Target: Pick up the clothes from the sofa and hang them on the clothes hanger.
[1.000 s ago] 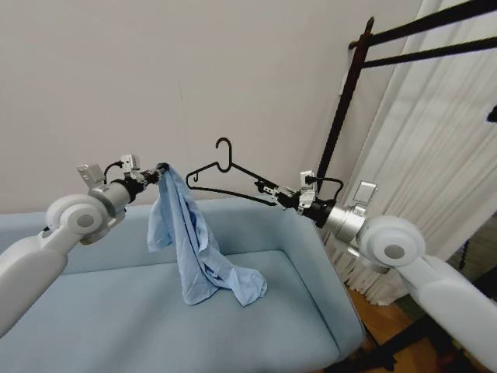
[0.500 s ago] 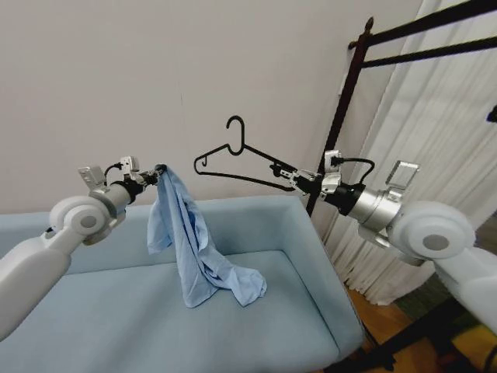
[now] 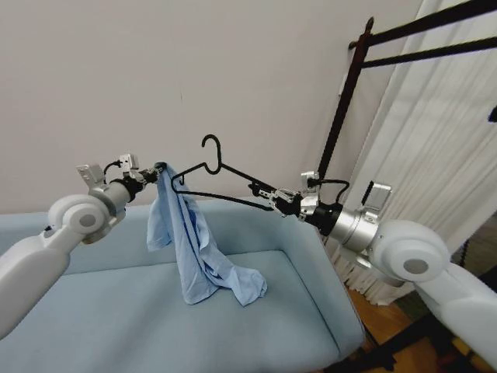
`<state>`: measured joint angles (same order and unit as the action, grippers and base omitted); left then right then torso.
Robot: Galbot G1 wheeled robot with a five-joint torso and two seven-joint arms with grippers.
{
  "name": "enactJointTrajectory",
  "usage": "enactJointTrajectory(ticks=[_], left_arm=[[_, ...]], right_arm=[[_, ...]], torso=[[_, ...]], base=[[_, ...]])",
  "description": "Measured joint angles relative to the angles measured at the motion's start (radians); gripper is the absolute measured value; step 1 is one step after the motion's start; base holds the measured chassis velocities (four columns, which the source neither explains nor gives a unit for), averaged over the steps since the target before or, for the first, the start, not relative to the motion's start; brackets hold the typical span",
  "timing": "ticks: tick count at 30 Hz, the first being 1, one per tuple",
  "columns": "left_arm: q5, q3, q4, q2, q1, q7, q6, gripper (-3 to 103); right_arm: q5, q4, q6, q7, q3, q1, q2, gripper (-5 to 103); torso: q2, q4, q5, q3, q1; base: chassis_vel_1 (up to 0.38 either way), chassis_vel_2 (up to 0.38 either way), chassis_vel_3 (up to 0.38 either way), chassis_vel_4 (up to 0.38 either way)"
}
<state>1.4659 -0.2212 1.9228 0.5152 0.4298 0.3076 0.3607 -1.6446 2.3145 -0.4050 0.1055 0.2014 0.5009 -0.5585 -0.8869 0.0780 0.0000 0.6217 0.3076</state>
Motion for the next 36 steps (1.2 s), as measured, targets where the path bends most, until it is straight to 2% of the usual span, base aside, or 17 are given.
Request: enactJointTrajectory(ticks=[12,27,36], left_arm=[[-0.002,-0.003,0.015,0.006,0.000,0.001,-0.001,0],[0.000,-0.001,0.064,0.008,-0.010,0.006,-0.001,0],[0.002,-0.003,0.100,0.004,-0.026,0.016,0.000,0]], right_arm=[[0.012,-0.023,0.000,0.001,-0.017,0.000,-0.030,1],[0.057,-0.054,0.000,0.000,-0.061,-0.037,-0.118,1],[0.143,-0.104,-0.001,-0.023,-0.069,-0.043,-0.132,1]], torso=[[0.000,-0.0001,0.0000,0.000,0.000],[0.000,-0.0001,0.0000,0.000,0.000],[0.000,-0.0001,0.0002,0.000,0.000]], base=[[0.000,0.000,0.000,0.000],[0.000,0.000,0.000,0.000],[0.000,0.000,0.000,0.000]])
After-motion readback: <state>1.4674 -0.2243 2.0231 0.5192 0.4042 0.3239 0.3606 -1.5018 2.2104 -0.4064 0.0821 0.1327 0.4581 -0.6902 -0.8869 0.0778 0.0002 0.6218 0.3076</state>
